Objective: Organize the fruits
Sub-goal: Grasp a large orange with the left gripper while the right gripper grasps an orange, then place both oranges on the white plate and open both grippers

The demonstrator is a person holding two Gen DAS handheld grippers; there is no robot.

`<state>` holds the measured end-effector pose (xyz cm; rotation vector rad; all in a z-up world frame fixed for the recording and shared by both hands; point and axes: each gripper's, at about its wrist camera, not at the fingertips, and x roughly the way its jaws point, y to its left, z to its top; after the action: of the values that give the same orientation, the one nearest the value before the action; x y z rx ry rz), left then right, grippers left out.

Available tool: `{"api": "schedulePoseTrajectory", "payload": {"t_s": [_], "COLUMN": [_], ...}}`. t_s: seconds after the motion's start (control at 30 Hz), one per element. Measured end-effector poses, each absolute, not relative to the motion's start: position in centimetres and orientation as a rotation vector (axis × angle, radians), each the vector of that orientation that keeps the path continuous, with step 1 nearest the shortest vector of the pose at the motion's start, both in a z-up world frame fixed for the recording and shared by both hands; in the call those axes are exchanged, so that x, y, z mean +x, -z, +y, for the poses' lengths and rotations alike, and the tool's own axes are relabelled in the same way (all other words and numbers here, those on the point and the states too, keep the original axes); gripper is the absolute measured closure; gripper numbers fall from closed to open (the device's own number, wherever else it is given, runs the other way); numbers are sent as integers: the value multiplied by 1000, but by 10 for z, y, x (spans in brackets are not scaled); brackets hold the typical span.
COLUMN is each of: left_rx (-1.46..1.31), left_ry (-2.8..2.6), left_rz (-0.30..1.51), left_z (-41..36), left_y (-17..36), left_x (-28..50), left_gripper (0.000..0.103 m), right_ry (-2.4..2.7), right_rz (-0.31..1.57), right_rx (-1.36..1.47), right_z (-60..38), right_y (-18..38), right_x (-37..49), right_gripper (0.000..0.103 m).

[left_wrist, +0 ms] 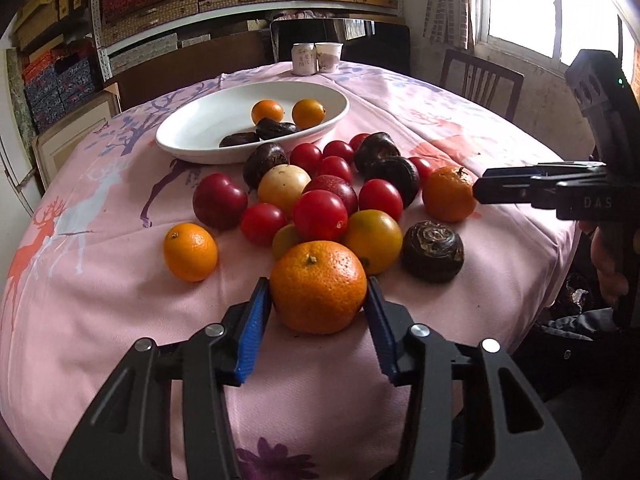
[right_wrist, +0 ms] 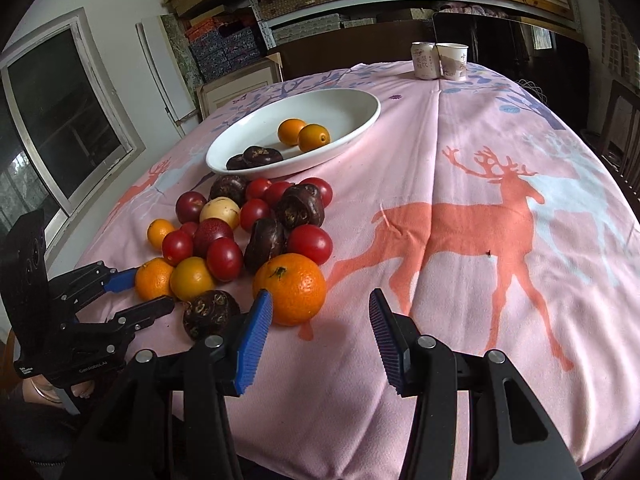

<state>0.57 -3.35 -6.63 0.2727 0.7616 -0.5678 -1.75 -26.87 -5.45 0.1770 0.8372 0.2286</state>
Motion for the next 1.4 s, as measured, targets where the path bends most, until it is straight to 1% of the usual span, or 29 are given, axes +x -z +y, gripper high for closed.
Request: {"api": "schedulePoseTrajectory", "payload": {"t_s": [0.23,0.27,0.33,0.5,0.63,0.83,0.97,1.13,1.3,1.33,1.37,1.4], "left_rx": [235,235,229,187,152,150,147,136,104,88,63,43], "left_ry": [559,557,552,557,548,516,495,464,437,426,426,422], "left_rz": [757,755,750,731,689,659,681,752,831,839,839,826], "left_z": [-21,-21,-18,-13,-12,-19,-28,-41,-45,-42,-39,-35], "left_y": [57,56,54,44,26,1,-4,5,20,22,21,19], "left_x": [0,-1,-2,0,12,58,103,165,210,215,217,217], "left_gripper": [57,57,57,57,57,57,57,57,56,55,44,38], "right_ry": [-232,-234,-230,-230,-244,-262,-258,-232,-218,-213,-212,-206], "right_rz": [851,857,830,756,722,696,723,771,813,810,793,774], "right_rx": [128,136,140,151,188,201,213,206,238,241,237,228], "right_z": [-249,-249,-248,-255,-266,-270,-268,-260,-260,-260,-260,-260], "right_y": [62,65,64,46,25,-1,-3,7,19,19,17,14], "right_x": [-3,-1,-4,-12,-1,45,94,157,199,201,199,196], "right_gripper": [53,57,59,60,60,59,59,59,57,57,52,49]}}
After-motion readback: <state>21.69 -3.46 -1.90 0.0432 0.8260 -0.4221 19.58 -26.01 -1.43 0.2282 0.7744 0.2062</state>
